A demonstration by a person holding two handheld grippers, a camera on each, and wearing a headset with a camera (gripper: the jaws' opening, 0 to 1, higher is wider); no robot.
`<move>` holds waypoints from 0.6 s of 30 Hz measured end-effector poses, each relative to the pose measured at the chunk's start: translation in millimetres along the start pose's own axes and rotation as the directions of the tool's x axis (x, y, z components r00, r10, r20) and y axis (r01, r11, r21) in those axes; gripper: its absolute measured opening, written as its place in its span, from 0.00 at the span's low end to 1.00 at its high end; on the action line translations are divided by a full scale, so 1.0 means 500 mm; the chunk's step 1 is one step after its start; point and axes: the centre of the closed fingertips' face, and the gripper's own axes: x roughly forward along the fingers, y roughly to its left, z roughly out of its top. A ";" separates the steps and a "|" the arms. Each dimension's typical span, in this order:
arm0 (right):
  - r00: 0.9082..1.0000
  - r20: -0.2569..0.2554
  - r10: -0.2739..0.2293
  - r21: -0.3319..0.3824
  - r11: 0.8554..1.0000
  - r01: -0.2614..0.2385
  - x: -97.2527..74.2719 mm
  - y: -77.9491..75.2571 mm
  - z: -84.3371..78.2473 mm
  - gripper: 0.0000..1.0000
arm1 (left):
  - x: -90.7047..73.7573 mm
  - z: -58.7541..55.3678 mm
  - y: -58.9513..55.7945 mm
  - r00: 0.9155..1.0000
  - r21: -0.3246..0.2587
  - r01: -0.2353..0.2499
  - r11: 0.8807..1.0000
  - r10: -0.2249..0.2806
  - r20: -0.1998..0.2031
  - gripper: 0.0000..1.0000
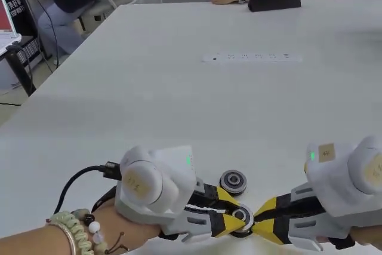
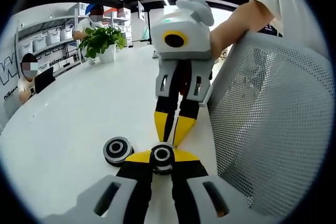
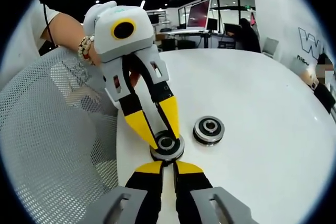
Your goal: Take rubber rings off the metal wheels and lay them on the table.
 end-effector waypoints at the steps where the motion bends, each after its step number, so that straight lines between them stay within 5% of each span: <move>1: 1.000 -0.001 -0.003 -0.001 1.000 0.003 -0.001 -0.001 0.000 0.03 | 0.000 0.000 0.000 1.000 0.000 -0.001 1.000 0.001 0.000 0.08; 14: 1.000 0.014 -0.027 0.142 0.990 0.025 -0.012 -0.018 0.004 0.00 | 0.002 0.002 0.003 1.000 -0.002 -0.009 1.000 0.009 -0.005 0.08; 18: 0.999 0.047 -0.017 0.305 0.952 0.002 -0.016 -0.019 0.004 0.00 | 0.002 0.002 0.003 1.000 -0.018 -0.010 1.000 0.009 -0.009 0.08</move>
